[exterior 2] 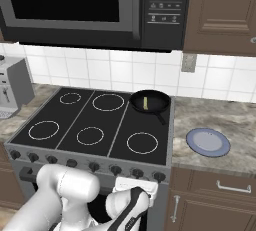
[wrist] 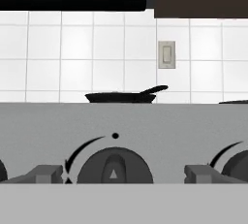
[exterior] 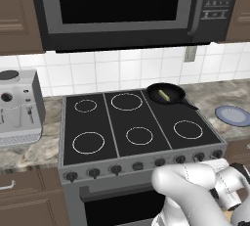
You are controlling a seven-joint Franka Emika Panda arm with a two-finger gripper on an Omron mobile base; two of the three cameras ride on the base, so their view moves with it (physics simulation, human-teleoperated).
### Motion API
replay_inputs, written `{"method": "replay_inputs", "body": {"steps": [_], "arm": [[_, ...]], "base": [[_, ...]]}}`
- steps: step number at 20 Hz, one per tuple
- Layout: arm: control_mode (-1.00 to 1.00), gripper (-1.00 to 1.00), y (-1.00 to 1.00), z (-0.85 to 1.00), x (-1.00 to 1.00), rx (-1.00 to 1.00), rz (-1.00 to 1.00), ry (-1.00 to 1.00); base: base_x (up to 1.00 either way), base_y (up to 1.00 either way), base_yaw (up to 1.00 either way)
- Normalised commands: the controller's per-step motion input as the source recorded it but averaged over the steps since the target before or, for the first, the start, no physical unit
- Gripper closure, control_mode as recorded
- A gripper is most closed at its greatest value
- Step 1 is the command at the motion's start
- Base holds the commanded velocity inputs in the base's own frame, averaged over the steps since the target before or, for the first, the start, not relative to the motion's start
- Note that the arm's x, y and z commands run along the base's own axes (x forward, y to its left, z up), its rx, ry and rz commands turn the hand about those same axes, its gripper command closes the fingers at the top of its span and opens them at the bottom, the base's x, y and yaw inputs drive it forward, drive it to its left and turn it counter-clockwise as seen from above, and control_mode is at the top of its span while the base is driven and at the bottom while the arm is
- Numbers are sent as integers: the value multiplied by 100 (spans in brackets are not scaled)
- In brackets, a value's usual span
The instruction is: Pick up the butter stick and place it in the pan. Then turn on the burner for the pan.
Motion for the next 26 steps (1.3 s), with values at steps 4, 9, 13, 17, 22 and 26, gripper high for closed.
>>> {"method": "replay_inputs", "body": {"steps": [4,9,13,17,22,26], "arm": [[-100,-100,0,0,10,0,1,0],[-100,-100,6,-3,7,0,3,0],[-100,-100,2,-2,9,0,3,0],[-100,-100,0,0,7,0,2,0],[-100,-100,0,-2,12,0,0,3],[-100,-100,2,0,4,0,0,0]], "base": [[0,0,0],[0,0,0],[0,0,0],[0,0,0],[0,0,0],[0,0,0]]}}
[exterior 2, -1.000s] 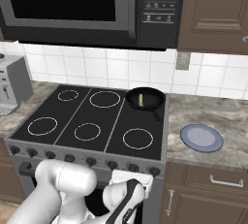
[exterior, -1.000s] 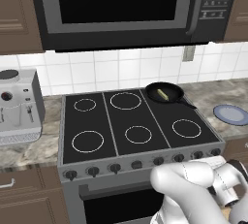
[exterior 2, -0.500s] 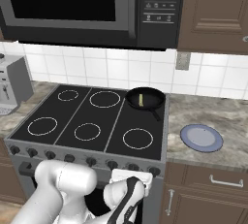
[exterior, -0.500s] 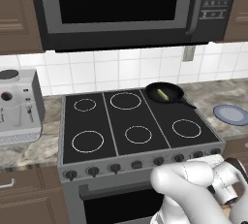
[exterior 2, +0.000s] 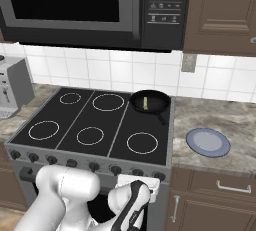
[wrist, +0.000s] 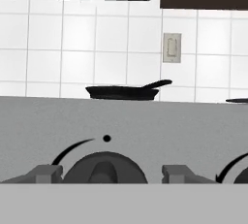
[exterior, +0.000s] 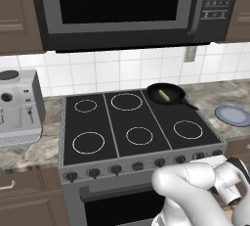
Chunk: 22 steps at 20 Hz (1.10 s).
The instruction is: Pick up the butter stick and place it in the pan. Then turn on the burner for the pan.
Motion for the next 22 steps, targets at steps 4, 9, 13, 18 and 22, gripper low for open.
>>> {"method": "replay_inputs", "body": {"steps": [4,9,13,18,22], "arm": [[-100,100,0,0,0,0,0,0],[-100,100,0,0,0,0,0,0],[-100,100,0,0,0,0,0,0],[-100,100,0,0,0,-1,0,0],[-100,100,0,0,0,-6,0,0]], "base": [[0,0,0],[0,0,0],[0,0,0],[0,0,0],[0,0,0]]}}
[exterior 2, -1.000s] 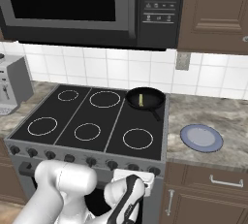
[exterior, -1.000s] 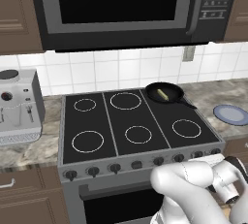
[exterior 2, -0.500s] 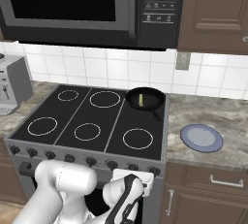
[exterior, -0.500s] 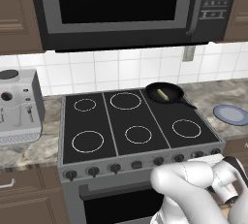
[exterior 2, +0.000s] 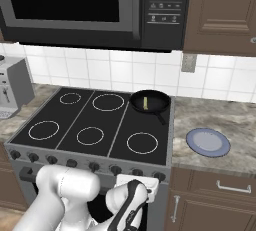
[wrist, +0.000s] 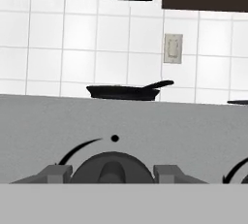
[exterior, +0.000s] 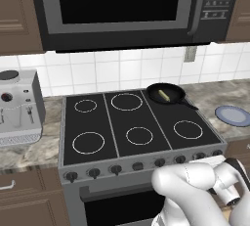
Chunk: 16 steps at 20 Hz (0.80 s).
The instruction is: Pick up the butter stick and place it in the pan. Then turn on the burner for the pan.
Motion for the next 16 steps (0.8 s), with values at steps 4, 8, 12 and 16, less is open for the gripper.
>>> {"method": "replay_inputs", "body": {"steps": [4,8,12,16], "arm": [[-100,100,0,0,0,-12,0,0],[-100,100,0,0,0,-16,0,0],[-100,100,0,0,0,-18,0,0],[-100,100,0,0,0,-19,0,0]], "base": [[0,0,0],[0,0,0],[0,0,0],[0,0,0]]}}
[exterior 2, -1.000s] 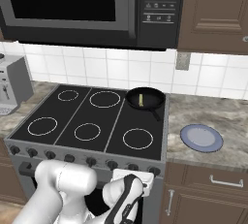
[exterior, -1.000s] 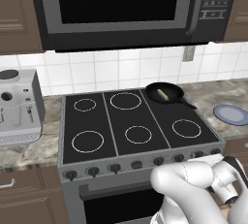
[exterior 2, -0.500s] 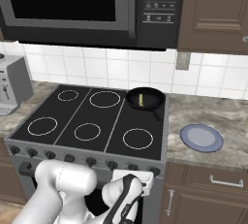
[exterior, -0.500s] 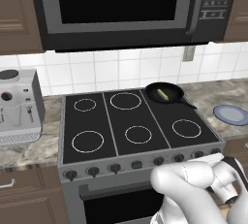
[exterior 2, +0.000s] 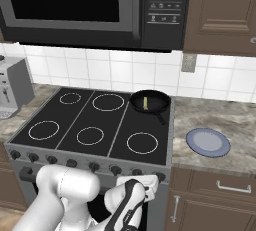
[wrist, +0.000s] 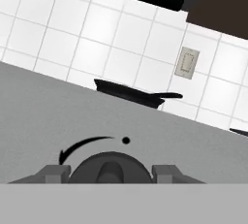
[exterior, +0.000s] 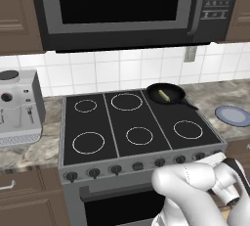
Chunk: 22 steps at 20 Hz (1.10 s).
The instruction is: Pick up the butter stick and place it in the pan. Then turn on the burner for the pan.
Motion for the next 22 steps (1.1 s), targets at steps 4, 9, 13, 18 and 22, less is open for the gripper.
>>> {"method": "replay_inputs", "body": {"steps": [4,9,13,18,22], "arm": [[-100,100,0,0,0,-18,0,0],[-100,100,0,0,0,-18,0,0],[-100,100,0,-1,0,-19,0,0],[-100,100,0,-7,0,-19,0,0],[-100,100,0,-10,3,-19,0,0]], "base": [[0,0,0],[0,0,0],[0,0,0],[0,0,0],[0,0,0]]}}
